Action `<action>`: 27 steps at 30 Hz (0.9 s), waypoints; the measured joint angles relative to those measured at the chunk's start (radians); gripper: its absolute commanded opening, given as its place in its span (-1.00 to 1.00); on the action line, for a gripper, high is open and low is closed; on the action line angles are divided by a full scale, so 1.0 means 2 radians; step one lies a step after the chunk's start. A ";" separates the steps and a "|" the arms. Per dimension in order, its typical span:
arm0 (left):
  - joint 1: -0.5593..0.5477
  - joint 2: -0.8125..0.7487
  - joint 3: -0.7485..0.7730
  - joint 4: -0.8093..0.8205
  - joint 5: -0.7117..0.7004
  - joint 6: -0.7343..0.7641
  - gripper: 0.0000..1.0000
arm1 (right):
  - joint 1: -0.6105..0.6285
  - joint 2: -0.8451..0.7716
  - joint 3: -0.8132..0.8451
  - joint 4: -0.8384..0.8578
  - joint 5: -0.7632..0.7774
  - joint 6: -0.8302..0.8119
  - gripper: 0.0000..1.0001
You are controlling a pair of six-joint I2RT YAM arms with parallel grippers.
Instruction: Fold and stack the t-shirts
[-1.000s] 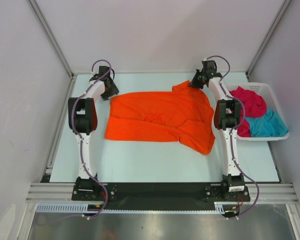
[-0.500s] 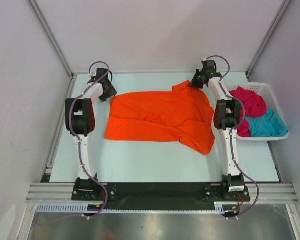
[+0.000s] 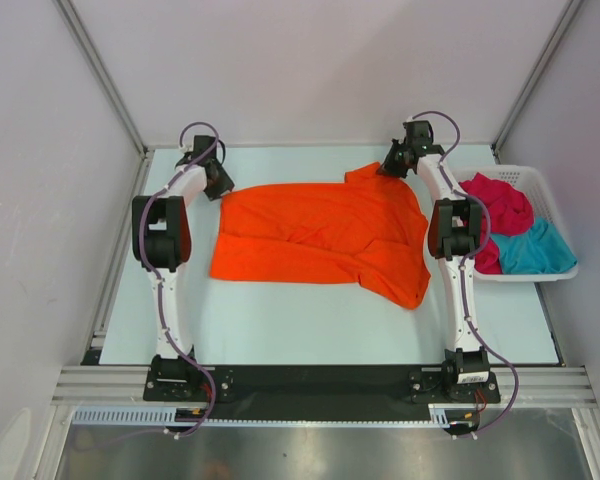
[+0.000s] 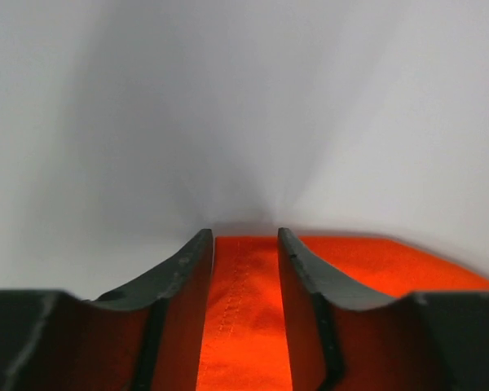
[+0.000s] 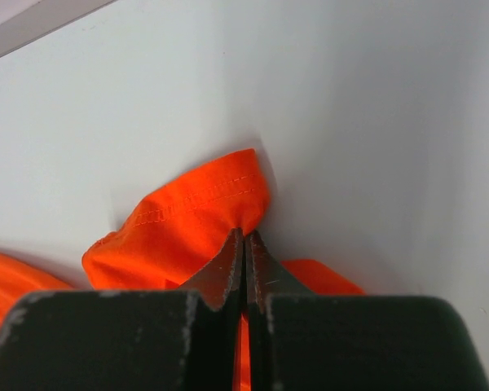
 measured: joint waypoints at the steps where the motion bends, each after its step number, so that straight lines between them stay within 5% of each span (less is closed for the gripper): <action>1: 0.000 0.000 0.002 0.000 0.004 -0.001 -0.38 | 0.000 0.000 0.000 -0.002 0.000 0.000 -1.00; 6: 0.000 0.001 0.016 -0.001 0.021 -0.007 -1.00 | 0.000 -0.002 -0.001 -0.007 0.004 -0.002 -1.00; 27: 0.001 -0.023 0.023 -0.017 0.034 -0.008 -0.99 | -0.002 -0.072 -0.011 -0.064 0.047 -0.037 -1.00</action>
